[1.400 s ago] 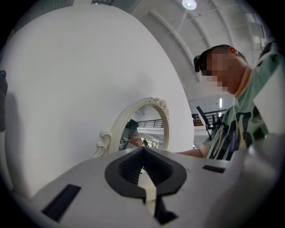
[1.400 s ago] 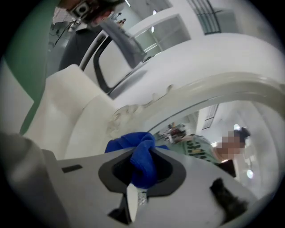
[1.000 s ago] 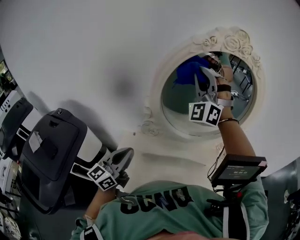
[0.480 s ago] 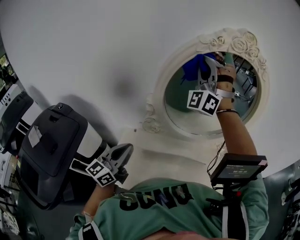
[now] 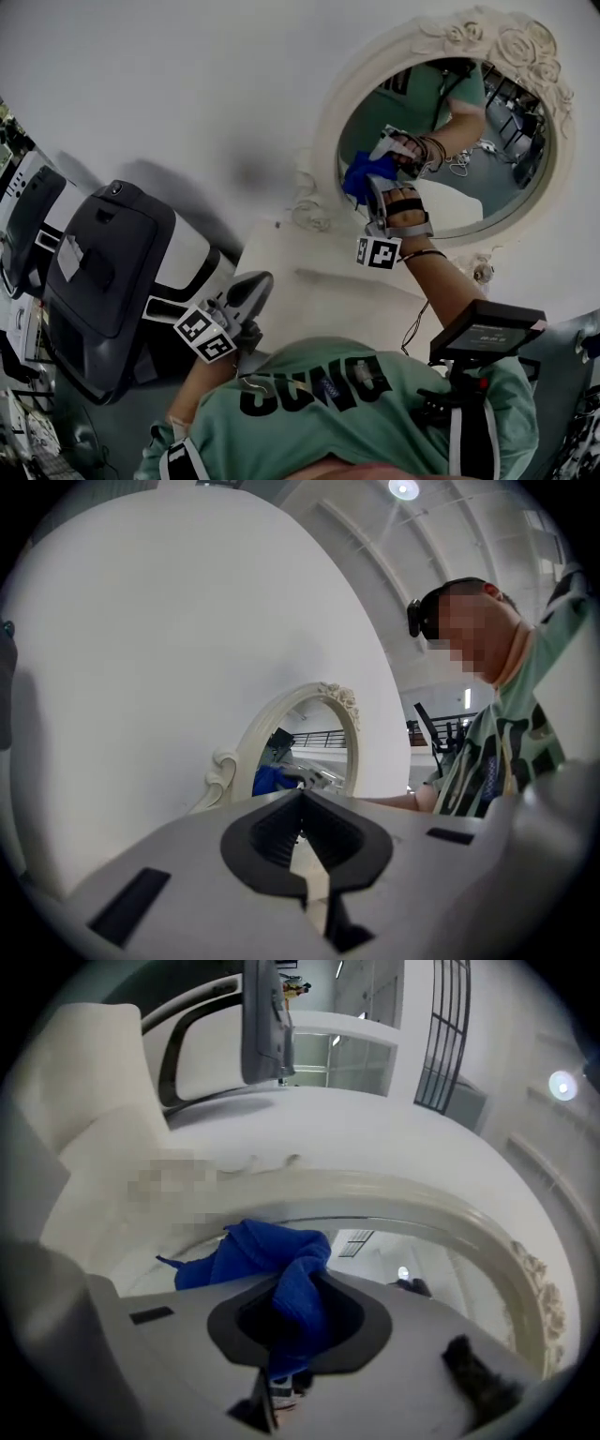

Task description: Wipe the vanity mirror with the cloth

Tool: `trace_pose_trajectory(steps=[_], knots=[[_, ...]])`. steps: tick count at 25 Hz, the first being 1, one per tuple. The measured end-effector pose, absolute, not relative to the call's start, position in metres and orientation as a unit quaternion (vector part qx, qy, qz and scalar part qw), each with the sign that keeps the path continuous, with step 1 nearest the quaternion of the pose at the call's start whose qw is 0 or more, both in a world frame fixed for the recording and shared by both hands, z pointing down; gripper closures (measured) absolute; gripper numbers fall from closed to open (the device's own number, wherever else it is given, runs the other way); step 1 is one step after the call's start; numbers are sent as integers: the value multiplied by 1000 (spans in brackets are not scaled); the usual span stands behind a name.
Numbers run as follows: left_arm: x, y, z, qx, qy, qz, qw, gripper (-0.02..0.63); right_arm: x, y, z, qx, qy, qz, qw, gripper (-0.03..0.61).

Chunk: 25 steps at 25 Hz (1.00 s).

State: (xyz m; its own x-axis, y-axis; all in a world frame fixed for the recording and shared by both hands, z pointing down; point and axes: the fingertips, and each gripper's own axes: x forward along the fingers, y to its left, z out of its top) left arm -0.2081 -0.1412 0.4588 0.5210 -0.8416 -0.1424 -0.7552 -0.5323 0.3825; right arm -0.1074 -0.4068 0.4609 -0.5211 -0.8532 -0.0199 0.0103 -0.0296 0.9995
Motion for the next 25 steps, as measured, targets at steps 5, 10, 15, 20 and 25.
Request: trace_pose_trajectory(steps=[5, 10, 15, 20, 25], knots=[[-215, -136, 475, 850, -480, -145, 160, 604, -100, -408, 594, 281, -633, -588, 417, 526], [-220, -131, 484, 847, -485, -138, 168, 604, -101, -409, 599, 283, -667, -554, 410, 528], [-217, -135, 471, 855, -475, -146, 147, 604, -103, -403, 589, 255, -707, -506, 423, 526], [-212, -138, 453, 862, -465, -161, 120, 604, -92, -385, 465, 319, -702, -543, 332, 526], [-206, -143, 440, 868, -453, -174, 103, 604, -63, -386, 282, 421, -645, -594, 233, 526]])
